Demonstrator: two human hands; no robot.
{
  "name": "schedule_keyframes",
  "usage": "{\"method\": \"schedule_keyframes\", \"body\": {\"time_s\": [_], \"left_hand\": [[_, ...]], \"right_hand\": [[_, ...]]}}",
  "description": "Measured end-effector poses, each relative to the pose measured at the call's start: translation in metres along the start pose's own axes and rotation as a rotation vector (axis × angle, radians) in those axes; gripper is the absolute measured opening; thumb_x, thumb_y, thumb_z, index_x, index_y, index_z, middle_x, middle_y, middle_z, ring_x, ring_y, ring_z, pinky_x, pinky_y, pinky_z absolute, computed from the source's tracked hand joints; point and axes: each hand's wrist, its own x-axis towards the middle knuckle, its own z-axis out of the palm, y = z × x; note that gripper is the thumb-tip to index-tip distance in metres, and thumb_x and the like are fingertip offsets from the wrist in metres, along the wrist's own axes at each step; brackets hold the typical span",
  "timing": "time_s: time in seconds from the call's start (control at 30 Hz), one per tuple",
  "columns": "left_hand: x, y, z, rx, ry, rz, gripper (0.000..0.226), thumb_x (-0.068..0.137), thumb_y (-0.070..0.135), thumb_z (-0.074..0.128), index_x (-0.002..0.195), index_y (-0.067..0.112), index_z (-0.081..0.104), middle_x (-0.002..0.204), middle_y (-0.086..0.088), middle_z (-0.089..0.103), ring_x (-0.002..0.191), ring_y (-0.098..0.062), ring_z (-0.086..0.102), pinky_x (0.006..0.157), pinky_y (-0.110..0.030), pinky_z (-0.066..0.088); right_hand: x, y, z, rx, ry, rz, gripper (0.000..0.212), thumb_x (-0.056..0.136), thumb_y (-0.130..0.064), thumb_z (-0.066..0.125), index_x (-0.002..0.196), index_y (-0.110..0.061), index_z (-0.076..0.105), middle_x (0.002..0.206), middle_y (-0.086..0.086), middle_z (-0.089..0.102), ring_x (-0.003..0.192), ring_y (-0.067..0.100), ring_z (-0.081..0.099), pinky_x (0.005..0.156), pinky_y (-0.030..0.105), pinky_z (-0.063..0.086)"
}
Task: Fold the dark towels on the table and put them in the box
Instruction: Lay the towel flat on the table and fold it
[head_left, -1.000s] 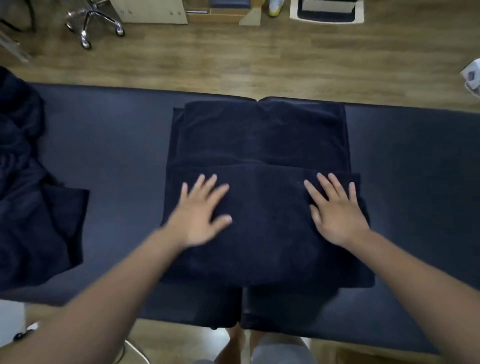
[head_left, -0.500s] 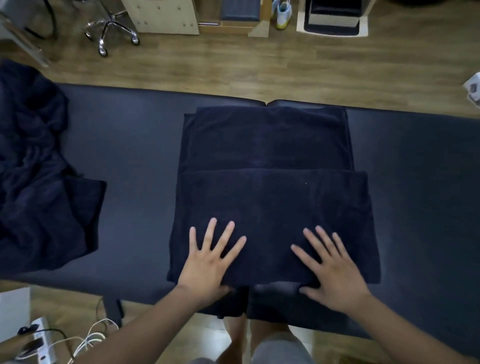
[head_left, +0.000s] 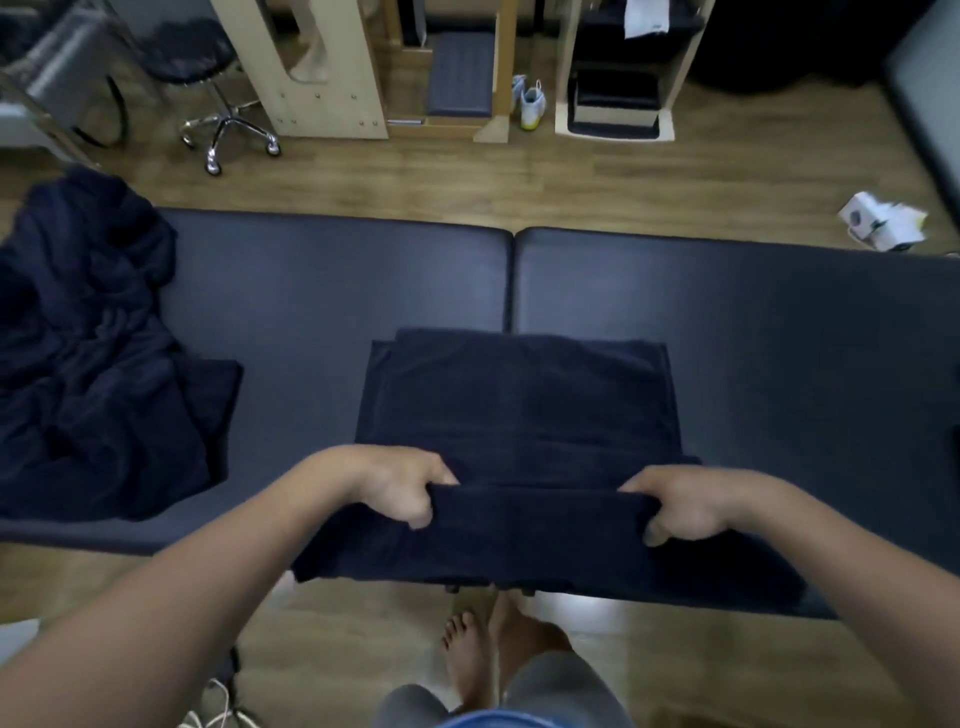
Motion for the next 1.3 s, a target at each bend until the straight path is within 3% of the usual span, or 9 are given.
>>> {"method": "schedule_keyframes", "body": {"time_s": [0.1, 0.2, 0.3, 0.43, 0.5, 0.63, 0.9, 1.07, 1.3], "left_hand": [[-0.008, -0.021, -0.028, -0.055, 0.126, 0.011, 0.019, 0.074, 0.024, 0.069, 0.091, 0.029, 0.075, 0.097, 0.011, 0.076, 0.094, -0.011, 0.071, 0.089, -0.036, 0.056], [0.001, -0.044, -0.061, 0.180, 0.574, -0.087, 0.019, 0.084, 0.044, 0.064, 0.098, 0.033, 0.069, 0.101, 0.011, 0.073, 0.098, -0.016, 0.066, 0.090, -0.038, 0.052], [0.025, -0.052, -0.069, 0.261, 1.012, -0.229, 0.029, 0.096, 0.040, 0.053, 0.120, 0.028, 0.062, 0.120, 0.003, 0.069, 0.113, -0.025, 0.061, 0.101, -0.041, 0.043], [0.057, -0.050, -0.031, 0.277, 0.887, -0.396, 0.051, 0.101, 0.049, 0.036, 0.148, 0.029, 0.041, 0.156, -0.001, 0.039, 0.146, -0.022, 0.030, 0.119, -0.056, 0.010], [0.066, -0.043, -0.010, 0.176, 0.922, -0.408, 0.058, 0.101, 0.053, 0.025, 0.153, 0.029, 0.033, 0.164, -0.003, 0.022, 0.153, -0.026, 0.010, 0.119, -0.061, 0.002], [0.093, 0.000, 0.026, 0.309, 0.993, -0.134, 0.062, 0.098, 0.057, 0.024, 0.153, 0.031, 0.033, 0.164, -0.004, 0.021, 0.154, -0.027, 0.008, 0.118, -0.065, 0.002], [0.140, 0.001, -0.003, 0.370, 0.713, -0.305, 0.076, 0.089, 0.071, 0.018, 0.152, 0.046, -0.015, 0.165, -0.003, -0.018, 0.149, -0.034, -0.023, 0.112, -0.070, -0.012], [0.149, 0.006, -0.019, 0.366, 0.838, -0.254, 0.072, 0.093, 0.064, 0.017, 0.157, 0.037, 0.002, 0.168, -0.001, -0.001, 0.153, -0.027, -0.011, 0.117, -0.065, -0.007], [0.118, -0.073, 0.001, -0.221, 0.922, -0.715, 0.072, 0.091, 0.075, 0.016, 0.154, 0.048, -0.005, 0.166, 0.008, -0.010, 0.154, -0.025, -0.007, 0.111, -0.072, -0.001]], "right_hand": [[-0.007, 0.001, -0.041, -0.079, 0.189, 0.027, 0.025, 0.073, -0.036, 0.078, 0.091, -0.046, 0.064, 0.107, -0.020, 0.068, 0.100, 0.009, 0.063, 0.092, 0.032, 0.050], [0.009, 0.008, -0.073, -0.139, 0.494, 0.075, 0.037, 0.082, -0.049, 0.072, 0.117, -0.037, 0.064, 0.122, -0.010, 0.063, 0.115, 0.018, 0.057, 0.098, 0.036, 0.046], [0.033, 0.015, -0.087, -0.238, 0.797, 0.155, 0.040, 0.093, -0.050, 0.056, 0.130, -0.032, 0.056, 0.129, -0.004, 0.062, 0.121, 0.023, 0.053, 0.101, 0.043, 0.040], [0.058, 0.031, -0.064, -0.250, 1.084, 0.136, 0.054, 0.094, -0.053, 0.036, 0.133, -0.023, 0.058, 0.134, 0.005, 0.060, 0.127, 0.028, 0.051, 0.107, 0.052, 0.033], [0.075, 0.040, -0.037, -0.252, 1.003, 0.140, 0.063, 0.091, -0.056, 0.028, 0.137, -0.024, 0.057, 0.143, 0.006, 0.054, 0.137, 0.027, 0.044, 0.112, 0.056, 0.027], [0.106, 0.055, -0.026, -0.179, 0.869, 0.190, 0.070, 0.092, -0.058, 0.011, 0.149, -0.029, 0.040, 0.158, 0.002, 0.035, 0.150, 0.020, 0.021, 0.120, 0.054, 0.014], [0.124, 0.040, -0.058, -0.143, 0.684, 0.300, 0.067, 0.095, -0.058, 0.016, 0.157, -0.035, 0.010, 0.166, 0.003, 0.007, 0.150, 0.040, -0.007, 0.114, 0.070, 0.003], [0.137, -0.029, -0.061, -0.311, 0.817, -0.103, 0.065, 0.094, -0.061, 0.025, 0.153, -0.034, 0.028, 0.163, 0.006, 0.023, 0.152, 0.031, 0.010, 0.115, 0.069, 0.003], [0.134, 0.027, -0.015, -0.243, 0.796, 0.167, 0.071, 0.093, -0.066, 0.023, 0.155, -0.031, 0.025, 0.163, 0.006, 0.021, 0.148, 0.047, 0.007, 0.119, 0.062, 0.003]]}}
